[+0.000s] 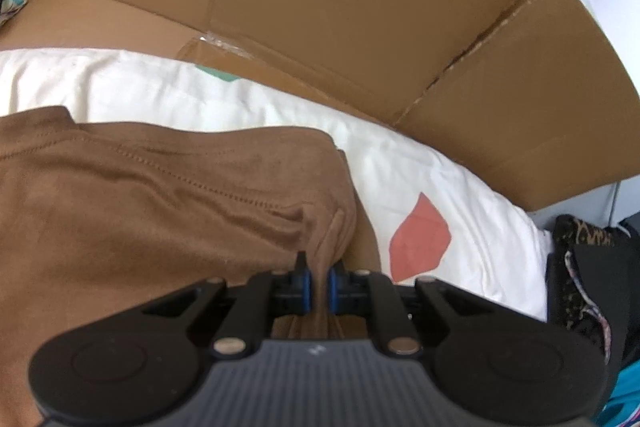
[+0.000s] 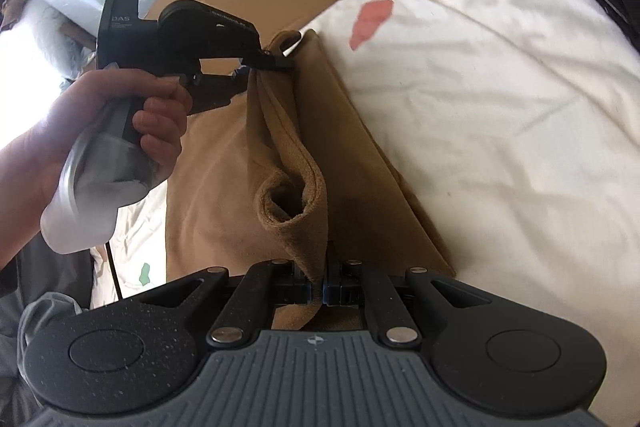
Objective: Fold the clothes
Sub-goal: 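Lift the held brown shirt edge with both tools and fold it over the shirt, then open both tools and release the folded brown shirt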
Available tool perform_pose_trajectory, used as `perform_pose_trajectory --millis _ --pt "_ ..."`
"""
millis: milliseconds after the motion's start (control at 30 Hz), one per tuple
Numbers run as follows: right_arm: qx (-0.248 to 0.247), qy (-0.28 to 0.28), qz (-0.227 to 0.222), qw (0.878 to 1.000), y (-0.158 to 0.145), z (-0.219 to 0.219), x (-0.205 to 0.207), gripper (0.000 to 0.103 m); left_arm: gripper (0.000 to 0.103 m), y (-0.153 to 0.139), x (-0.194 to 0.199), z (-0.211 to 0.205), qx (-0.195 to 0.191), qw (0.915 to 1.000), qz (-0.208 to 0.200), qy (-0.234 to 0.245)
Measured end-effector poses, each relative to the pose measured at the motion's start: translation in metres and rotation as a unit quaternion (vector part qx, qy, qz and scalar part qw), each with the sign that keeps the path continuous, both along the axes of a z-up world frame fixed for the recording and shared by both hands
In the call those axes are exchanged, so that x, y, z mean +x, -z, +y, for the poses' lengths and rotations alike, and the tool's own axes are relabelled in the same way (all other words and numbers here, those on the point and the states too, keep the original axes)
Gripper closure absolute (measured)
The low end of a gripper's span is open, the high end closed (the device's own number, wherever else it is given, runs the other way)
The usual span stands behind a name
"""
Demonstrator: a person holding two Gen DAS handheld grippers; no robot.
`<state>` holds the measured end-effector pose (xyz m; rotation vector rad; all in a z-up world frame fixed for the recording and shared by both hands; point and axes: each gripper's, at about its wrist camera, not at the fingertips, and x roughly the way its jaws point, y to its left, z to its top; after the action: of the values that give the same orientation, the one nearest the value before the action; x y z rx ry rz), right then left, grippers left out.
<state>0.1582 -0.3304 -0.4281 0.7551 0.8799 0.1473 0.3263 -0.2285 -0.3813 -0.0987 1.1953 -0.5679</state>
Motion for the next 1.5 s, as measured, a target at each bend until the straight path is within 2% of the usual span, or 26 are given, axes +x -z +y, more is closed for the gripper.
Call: perform_pose_trajectory --millis 233,333,433,633,833,1100,1167,1233,1367,1467,1500 --pt "0.023 0.013 0.014 1.000 0.009 -0.005 -0.005 0.101 0.093 0.000 -0.003 -0.016 0.021 0.9994 -0.014 0.023" --pt "0.018 0.010 0.020 1.000 0.009 -0.005 -0.005 0.100 0.086 0.001 -0.002 -0.021 0.029 0.9989 -0.008 0.035" --pt "0.015 0.007 0.024 1.000 0.007 -0.006 -0.006 0.097 0.084 -0.005 -0.001 -0.025 0.033 0.9984 -0.010 0.044" --pt "0.025 0.036 0.025 0.999 0.003 -0.020 -0.018 0.096 0.085 -0.009 -0.003 -0.032 0.051 0.9961 -0.021 0.070" --pt "0.036 0.045 0.035 0.998 0.009 -0.022 -0.023 0.103 0.091 -0.011 -0.005 -0.031 0.055 0.9949 -0.032 0.078" --pt "0.047 0.054 0.044 0.996 0.013 -0.028 -0.028 0.103 0.090 -0.010 -0.005 -0.030 0.024 0.9964 -0.022 0.078" --pt "0.046 0.053 0.046 0.997 0.013 -0.029 -0.031 0.103 0.085 -0.010 -0.004 -0.028 0.011 0.9965 -0.009 0.082" --pt "0.045 0.051 0.051 0.996 0.014 -0.029 -0.030 0.103 0.076 -0.014 -0.003 -0.024 -0.005 0.9963 -0.001 0.086" --pt "0.034 0.045 0.060 0.997 0.009 -0.030 -0.031 0.101 0.076 -0.035 -0.005 -0.012 -0.028 0.9942 -0.024 0.101" --pt "0.024 0.041 0.060 0.997 0.003 -0.033 -0.035 0.099 0.077 -0.047 -0.012 -0.003 -0.023 0.9906 -0.046 0.126" --pt "0.020 0.040 0.060 0.997 0.001 -0.034 -0.036 0.099 0.082 -0.047 -0.014 -0.001 -0.016 0.9895 -0.048 0.135"
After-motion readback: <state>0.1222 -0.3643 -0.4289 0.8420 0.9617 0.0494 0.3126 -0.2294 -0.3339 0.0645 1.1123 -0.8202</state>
